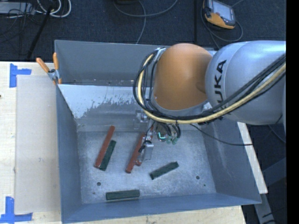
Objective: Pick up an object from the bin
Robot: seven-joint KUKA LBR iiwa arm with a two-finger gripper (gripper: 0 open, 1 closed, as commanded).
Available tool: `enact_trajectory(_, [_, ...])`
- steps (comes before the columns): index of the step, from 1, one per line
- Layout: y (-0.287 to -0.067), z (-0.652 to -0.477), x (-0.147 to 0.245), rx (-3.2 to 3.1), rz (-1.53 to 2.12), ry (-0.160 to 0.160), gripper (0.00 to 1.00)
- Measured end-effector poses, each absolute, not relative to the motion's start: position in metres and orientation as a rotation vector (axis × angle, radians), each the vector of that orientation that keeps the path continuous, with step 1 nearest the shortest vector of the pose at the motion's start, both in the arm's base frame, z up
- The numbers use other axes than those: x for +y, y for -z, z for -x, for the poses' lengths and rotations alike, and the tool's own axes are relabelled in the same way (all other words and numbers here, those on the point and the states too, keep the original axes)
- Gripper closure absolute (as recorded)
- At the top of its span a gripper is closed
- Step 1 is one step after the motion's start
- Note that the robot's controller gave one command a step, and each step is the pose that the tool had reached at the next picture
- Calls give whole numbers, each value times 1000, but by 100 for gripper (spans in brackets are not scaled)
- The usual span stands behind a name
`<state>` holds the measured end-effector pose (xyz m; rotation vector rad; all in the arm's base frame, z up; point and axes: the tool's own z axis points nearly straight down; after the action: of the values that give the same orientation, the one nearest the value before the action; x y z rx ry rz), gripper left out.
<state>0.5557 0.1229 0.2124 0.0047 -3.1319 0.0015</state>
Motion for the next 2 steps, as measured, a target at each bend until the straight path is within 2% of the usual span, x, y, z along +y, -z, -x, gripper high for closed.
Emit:
enact_trajectory(1, [-71,-558,50,-3135,-19,0,0])
enact_trajectory(2, [-70,-501,95,-3131,-239,1,0])
